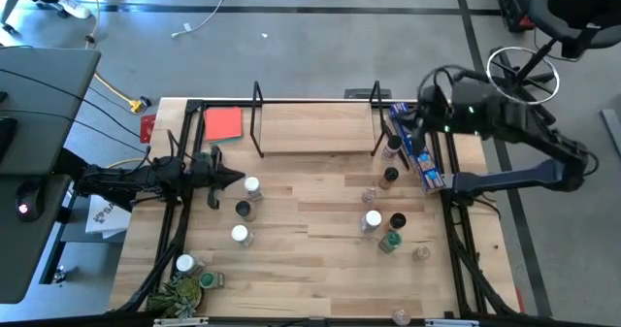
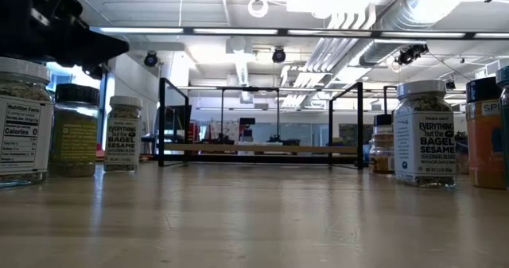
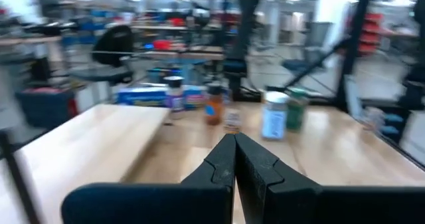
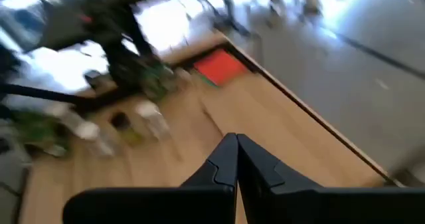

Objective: Shelf spices
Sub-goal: Put the top right black seasoning bottle on the shelf

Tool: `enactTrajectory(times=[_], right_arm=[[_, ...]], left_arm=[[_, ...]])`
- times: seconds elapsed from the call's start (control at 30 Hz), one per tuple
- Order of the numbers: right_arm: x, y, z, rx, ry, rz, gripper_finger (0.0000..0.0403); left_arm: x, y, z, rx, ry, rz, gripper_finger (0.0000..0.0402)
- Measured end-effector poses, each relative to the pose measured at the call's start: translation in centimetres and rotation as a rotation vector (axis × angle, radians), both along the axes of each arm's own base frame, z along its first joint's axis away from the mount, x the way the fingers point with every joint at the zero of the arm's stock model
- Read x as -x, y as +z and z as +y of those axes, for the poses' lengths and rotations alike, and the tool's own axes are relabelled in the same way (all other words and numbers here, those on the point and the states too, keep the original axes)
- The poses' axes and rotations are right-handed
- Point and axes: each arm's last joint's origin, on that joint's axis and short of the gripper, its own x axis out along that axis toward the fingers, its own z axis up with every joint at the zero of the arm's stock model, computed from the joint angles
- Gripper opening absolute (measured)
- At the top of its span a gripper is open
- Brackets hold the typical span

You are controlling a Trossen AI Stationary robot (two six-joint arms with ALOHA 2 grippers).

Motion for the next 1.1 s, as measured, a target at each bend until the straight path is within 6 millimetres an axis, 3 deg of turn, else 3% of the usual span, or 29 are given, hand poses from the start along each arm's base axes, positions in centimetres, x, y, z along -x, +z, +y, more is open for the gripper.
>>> enactTrajectory(times=[0.23, 0.43, 0.53, 0.8, 0.93, 1.1], right_arm=[[-0.7, -0.4, -3.2, -0.175, -0.116, 0.459, 0.0000], [-2.9, -0.7, -4.4, -0.235, -0.054, 0.523, 0.0000], [-3.7, -1.4, -5.1, -0.212, -0.092, 0.636, 0.0000], [-3.8, -3.3, -6.9, -0.188, -0.012, 0.823, 0.0005], [-2.5, -4.8, -7.7, -0.235, 0.019, 0.865, 0.0042], [-1.4, -7.9, -8.2, -0.219, 0.173, 0.867, 0.0133]], left_arm=[[0.1, 0.3, 0.4, 0.038, 0.131, -0.034, 0.0001], [0.1, 0.2, 0.4, 0.038, 0.157, -0.027, 0.0001], [0.1, 0.2, 0.4, 0.038, 0.157, -0.026, 0.0001], [0.1, 0.2, 0.4, 0.038, 0.157, -0.024, 0.0001], [0.1, 0.2, 0.4, 0.038, 0.157, -0.024, 0.0001], [0.1, 0.2, 0.5, 0.039, 0.158, -0.023, 0.0001]])
